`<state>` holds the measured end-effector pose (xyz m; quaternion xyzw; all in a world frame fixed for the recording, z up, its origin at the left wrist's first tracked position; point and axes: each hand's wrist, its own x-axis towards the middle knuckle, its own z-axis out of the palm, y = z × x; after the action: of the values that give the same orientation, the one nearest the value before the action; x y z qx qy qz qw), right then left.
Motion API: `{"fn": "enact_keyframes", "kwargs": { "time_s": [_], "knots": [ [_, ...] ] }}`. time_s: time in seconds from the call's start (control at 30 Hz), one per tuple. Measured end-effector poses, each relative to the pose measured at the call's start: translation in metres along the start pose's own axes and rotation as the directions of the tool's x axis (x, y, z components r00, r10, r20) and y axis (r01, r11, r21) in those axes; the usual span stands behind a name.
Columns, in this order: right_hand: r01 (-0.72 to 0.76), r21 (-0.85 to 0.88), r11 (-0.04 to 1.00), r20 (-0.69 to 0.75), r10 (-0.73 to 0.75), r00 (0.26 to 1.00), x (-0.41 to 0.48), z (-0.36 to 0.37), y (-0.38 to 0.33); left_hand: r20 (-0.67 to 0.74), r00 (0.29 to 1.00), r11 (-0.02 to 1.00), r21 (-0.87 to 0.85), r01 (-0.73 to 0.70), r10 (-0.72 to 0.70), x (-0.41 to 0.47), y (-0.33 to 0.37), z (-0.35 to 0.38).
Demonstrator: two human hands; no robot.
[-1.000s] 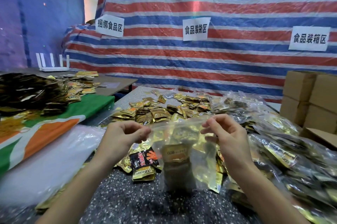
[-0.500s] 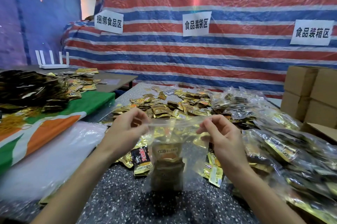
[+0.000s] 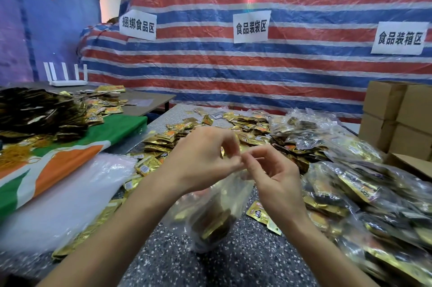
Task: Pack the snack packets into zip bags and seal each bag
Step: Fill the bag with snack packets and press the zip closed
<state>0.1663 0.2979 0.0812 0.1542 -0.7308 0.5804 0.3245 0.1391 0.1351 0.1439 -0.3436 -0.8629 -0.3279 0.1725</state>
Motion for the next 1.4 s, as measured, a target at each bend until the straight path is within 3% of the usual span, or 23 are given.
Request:
{"fn": "enact_keyframes", "kwargs": {
  "time_s": [0.23, 0.53, 0.7, 0.8, 0.9, 1.0, 1.17, 1.3, 1.4],
  "knots": [
    [-0.047, 0.021, 0.999, -0.036, 0.048, 0.998, 0.0, -0.002, -0.006, 0.008, 0.996, 0.972, 0.217, -0.09, 0.091, 0.008, 0.001, 0.01],
    [-0.056, -0.067, 0.996, -0.117, 0.048, 0.992, -0.003, -0.009, 0.001, 0.09, 0.991, 0.987, 0.119, -0.11, 0.1, 0.006, -0.012, 0.01],
    [-0.057, -0.071, 0.996, -0.121, 0.048, 0.991, -0.003, -0.006, 0.0, 0.105, 0.988, 0.958, 0.25, -0.14, 0.117, 0.003, -0.009, 0.013],
    [-0.056, -0.035, 0.998, -0.093, 0.053, 0.994, -0.004, -0.006, -0.002, 0.101, 0.986, 0.938, 0.309, -0.158, 0.133, 0.003, -0.006, 0.013],
    [-0.087, 0.034, 0.996, 0.004, 0.087, 0.996, -0.001, -0.013, -0.006, 0.115, 0.983, 0.957, 0.234, -0.169, 0.145, 0.001, -0.007, 0.011],
    [-0.092, -0.015, 0.996, 0.096, 0.093, 0.991, 0.004, -0.016, -0.008, 0.12, 0.98, 0.966, 0.189, -0.176, 0.155, 0.001, -0.008, 0.009],
    [-0.072, -0.035, 0.997, 0.063, 0.074, 0.995, 0.003, -0.022, -0.009, 0.158, 0.982, 0.988, 0.101, -0.12, 0.103, -0.001, -0.016, 0.005],
    [-0.086, -0.022, 0.996, 0.045, 0.087, 0.995, 0.001, -0.021, -0.008, 0.161, 0.981, 0.971, 0.193, -0.139, 0.108, -0.003, -0.012, 0.01],
    [-0.1, -0.032, 0.994, 0.167, 0.104, 0.981, 0.007, -0.03, -0.014, 0.189, 0.971, 0.934, 0.296, -0.197, 0.145, -0.002, -0.008, 0.01]
  ]
}}
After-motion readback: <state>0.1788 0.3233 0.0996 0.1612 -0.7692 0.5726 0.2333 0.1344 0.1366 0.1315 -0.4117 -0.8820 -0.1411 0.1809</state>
